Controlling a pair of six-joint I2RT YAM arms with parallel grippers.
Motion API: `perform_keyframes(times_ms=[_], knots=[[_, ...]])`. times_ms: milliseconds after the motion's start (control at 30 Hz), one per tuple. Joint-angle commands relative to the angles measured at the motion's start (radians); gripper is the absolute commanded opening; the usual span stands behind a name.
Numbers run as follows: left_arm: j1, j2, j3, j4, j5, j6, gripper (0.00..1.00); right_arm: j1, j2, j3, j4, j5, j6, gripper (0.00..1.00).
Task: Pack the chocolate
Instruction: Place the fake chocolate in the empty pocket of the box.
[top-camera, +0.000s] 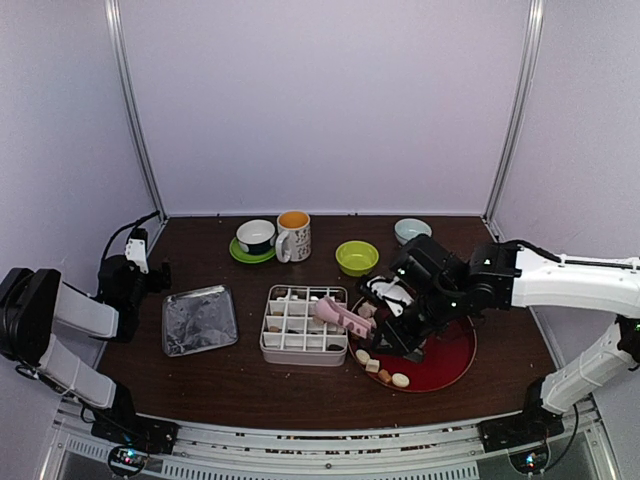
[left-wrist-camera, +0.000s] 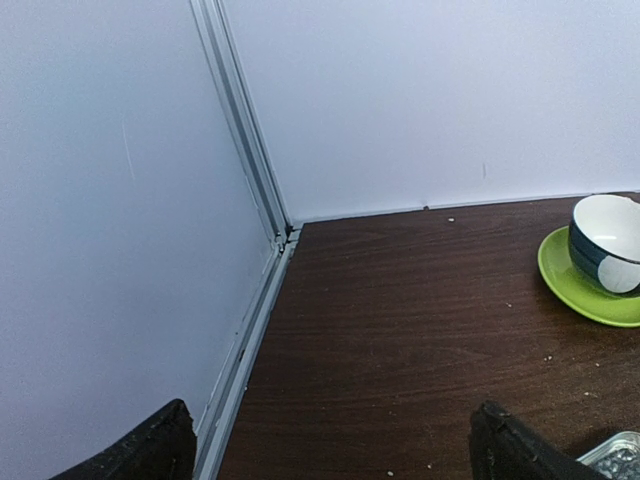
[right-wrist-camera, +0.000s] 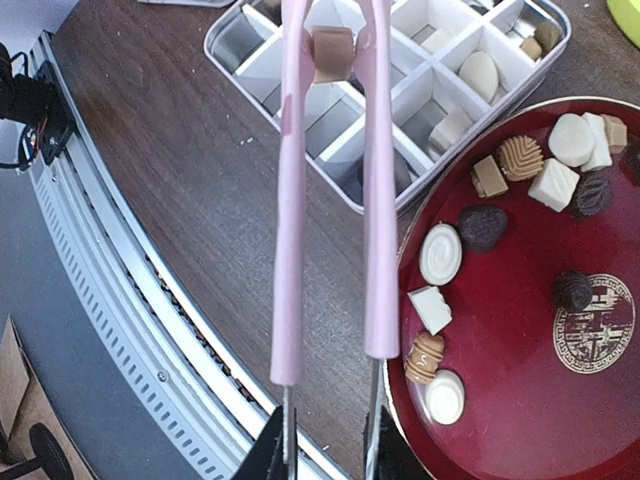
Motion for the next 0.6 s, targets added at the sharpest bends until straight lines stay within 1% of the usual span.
perform_keyframes(times_ms=[0, 133, 567], knots=[[0.008, -0.003, 0.008, 0.058, 0.007, 0.008, 0.98, 0.04, 0.06, 0.05, -0.02, 0.002, -0.042, 0.21], [0.008, -0.003, 0.008, 0.058, 0.007, 0.009, 0.98, 0.058, 0.098, 0.063, -0.041, 0.026, -0.052, 0.21], [0.008, -0.004, 0.009, 0.058, 0.007, 0.009, 0.98, 0.063, 0.114, 0.072, -0.03, 0.054, -0.055, 0.23]])
